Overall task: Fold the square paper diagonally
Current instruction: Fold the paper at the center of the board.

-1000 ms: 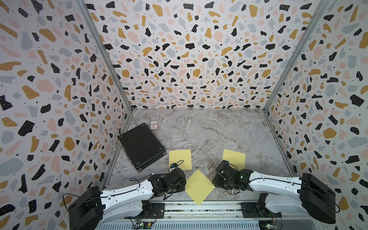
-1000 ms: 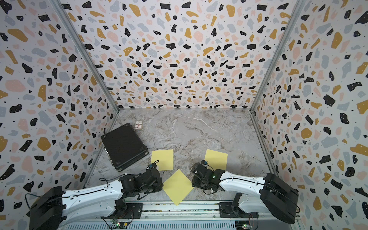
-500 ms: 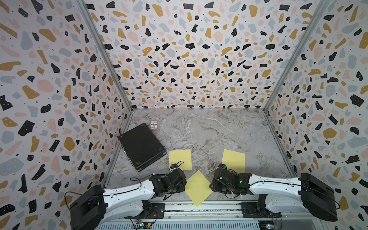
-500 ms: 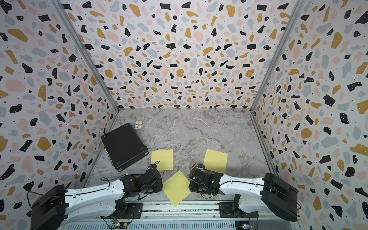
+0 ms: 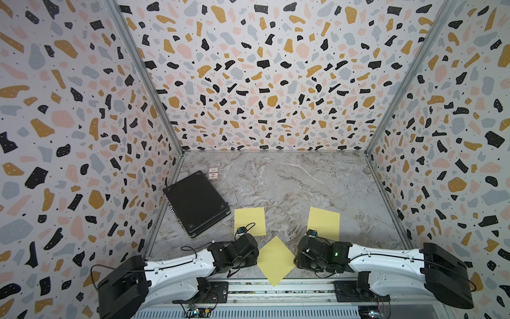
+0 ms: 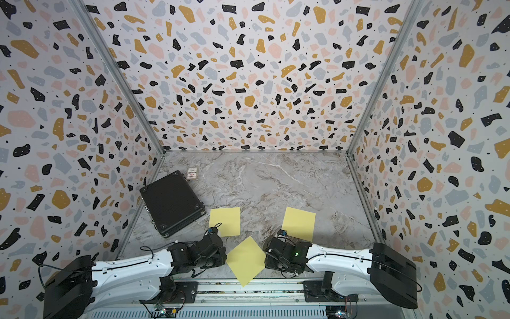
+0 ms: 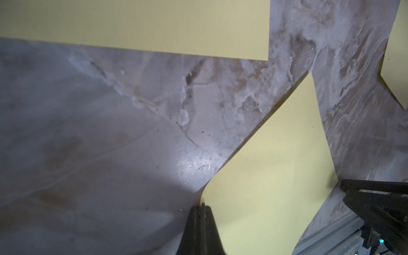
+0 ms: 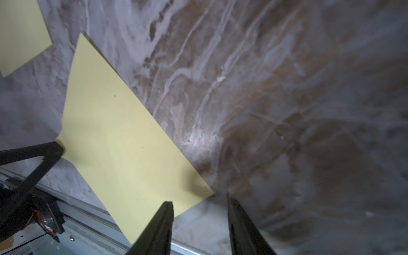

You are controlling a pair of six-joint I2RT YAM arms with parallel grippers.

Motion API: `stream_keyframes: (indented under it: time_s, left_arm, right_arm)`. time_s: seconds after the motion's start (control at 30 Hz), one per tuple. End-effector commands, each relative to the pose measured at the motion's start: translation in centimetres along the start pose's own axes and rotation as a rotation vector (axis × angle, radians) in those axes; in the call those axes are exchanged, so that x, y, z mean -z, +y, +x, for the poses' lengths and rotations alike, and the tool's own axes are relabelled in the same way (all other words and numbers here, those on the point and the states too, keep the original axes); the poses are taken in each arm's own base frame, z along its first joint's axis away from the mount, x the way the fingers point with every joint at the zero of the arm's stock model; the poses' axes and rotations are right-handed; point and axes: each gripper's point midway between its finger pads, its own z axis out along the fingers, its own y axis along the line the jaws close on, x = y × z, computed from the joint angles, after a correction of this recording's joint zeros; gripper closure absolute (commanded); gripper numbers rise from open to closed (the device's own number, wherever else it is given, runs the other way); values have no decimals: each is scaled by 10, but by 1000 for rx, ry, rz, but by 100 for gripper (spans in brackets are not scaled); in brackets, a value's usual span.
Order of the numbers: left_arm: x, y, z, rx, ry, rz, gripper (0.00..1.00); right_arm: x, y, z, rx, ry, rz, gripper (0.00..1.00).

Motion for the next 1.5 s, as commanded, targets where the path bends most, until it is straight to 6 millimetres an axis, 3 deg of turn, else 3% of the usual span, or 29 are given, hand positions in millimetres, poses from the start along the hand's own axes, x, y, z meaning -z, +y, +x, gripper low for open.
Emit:
stream_keyframes:
  time_s: [0.0, 0.17, 0.3, 0.53, 0.73, 0.9, 1.13, 1.47]
  left_arm:
    - [-3, 6, 3, -7, 1, -13, 100]
    - [-3, 6, 4, -8, 3, -13, 100]
    - [-4, 8, 6, -7, 5, -19, 100]
    - [-3, 9, 4, -1, -5, -22, 100]
    - [-3, 11, 4, -5, -7, -29, 100]
    - [-3, 11, 4, -4, -12, -31, 100]
    - [-4, 11, 4, -5, -13, -30, 100]
    - [-9, 14, 5, -8, -7, -50, 100]
  right_arm:
    - [-18, -22, 9, -39, 27, 52, 55]
    - [-25, -10, 8, -29, 34, 17, 57]
    - [-19, 7, -3, -26, -33, -76, 55]
    - [8, 71, -30, 8, -176, -382, 51]
    - [40, 109, -45, 30, -264, -555, 50]
    - [50, 117, -48, 33, -284, -601, 49]
    - [27, 103, -41, 14, -235, -534, 49]
    - [19, 119, -34, -15, -178, -628, 41]
